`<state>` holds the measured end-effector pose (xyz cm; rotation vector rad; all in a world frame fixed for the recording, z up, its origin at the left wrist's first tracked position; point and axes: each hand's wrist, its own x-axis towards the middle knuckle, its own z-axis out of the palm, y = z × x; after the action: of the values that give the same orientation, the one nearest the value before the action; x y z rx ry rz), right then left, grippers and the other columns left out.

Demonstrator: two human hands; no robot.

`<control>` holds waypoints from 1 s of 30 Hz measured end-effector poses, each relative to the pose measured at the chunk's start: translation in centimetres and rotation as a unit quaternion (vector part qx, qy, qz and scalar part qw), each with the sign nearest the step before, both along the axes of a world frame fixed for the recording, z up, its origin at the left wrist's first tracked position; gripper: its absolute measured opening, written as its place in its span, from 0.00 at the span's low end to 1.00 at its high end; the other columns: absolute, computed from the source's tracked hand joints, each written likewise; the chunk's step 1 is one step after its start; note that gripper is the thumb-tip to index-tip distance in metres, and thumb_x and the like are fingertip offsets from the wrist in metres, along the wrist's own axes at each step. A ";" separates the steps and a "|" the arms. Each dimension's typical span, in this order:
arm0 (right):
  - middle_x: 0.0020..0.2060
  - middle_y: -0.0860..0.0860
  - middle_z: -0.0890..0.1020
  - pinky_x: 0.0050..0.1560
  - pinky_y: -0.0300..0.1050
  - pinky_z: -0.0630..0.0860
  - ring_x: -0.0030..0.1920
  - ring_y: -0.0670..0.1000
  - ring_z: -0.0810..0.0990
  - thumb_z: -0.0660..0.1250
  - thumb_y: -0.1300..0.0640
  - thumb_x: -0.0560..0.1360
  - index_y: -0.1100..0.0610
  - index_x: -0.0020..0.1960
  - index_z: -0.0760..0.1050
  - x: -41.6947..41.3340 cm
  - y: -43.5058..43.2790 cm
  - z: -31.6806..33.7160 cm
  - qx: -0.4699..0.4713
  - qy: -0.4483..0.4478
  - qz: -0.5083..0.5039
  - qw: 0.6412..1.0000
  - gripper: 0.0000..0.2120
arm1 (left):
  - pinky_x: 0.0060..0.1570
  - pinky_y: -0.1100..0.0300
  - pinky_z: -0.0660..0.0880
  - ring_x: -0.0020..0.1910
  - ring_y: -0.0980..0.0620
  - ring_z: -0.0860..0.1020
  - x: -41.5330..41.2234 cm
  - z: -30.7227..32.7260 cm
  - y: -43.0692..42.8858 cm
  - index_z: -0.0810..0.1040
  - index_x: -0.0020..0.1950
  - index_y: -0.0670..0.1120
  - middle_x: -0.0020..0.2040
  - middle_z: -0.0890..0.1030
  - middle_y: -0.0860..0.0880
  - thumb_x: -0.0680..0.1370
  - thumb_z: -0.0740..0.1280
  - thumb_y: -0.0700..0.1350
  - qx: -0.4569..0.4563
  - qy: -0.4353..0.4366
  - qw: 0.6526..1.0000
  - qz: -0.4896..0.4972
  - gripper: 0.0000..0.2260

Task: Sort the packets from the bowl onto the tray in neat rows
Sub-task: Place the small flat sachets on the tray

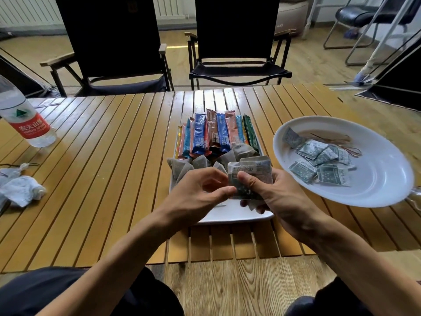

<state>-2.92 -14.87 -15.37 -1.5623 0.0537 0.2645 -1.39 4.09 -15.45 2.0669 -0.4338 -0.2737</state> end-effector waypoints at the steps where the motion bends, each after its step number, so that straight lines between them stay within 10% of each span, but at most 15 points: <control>1: 0.42 0.58 0.85 0.28 0.42 0.72 0.34 0.54 0.83 0.71 0.50 0.70 0.58 0.54 0.77 0.0 0.1 0.0 0.002 0.000 0.002 1.000 0.17 | 0.48 0.64 0.77 0.48 0.60 0.80 0.0 0.1 -0.3 0.78 0.50 0.48 0.48 0.82 0.52 0.75 0.68 0.45 -0.032 0.036 0.999 0.007 0.05; 5: 0.40 0.57 0.85 0.28 0.41 0.72 0.34 0.53 0.83 0.71 0.53 0.72 0.58 0.54 0.77 0.1 -0.2 0.2 0.006 -0.003 -0.018 1.000 0.13 | 0.39 0.69 0.76 0.41 0.60 0.81 0.7 0.9 0.3 0.76 0.48 0.44 0.46 0.82 0.48 0.76 0.65 0.38 -0.134 0.082 0.984 0.090 0.03; 30: 0.37 0.54 0.85 0.26 0.39 0.72 0.33 0.52 0.84 0.69 0.53 0.76 0.56 0.50 0.77 0.4 -1.2 0.4 -0.004 0.000 -0.113 0.994 0.06 | 0.57 0.56 0.74 0.57 0.54 0.72 1.1 -2.5 0.1 0.78 0.60 0.53 0.59 0.75 0.53 0.73 0.71 0.50 0.267 -0.177 0.947 -0.022 0.16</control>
<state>-2.51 -16.02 -14.95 -1.5496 0.2309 0.0858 -0.25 4.23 -17.93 2.6569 -0.6801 -0.0394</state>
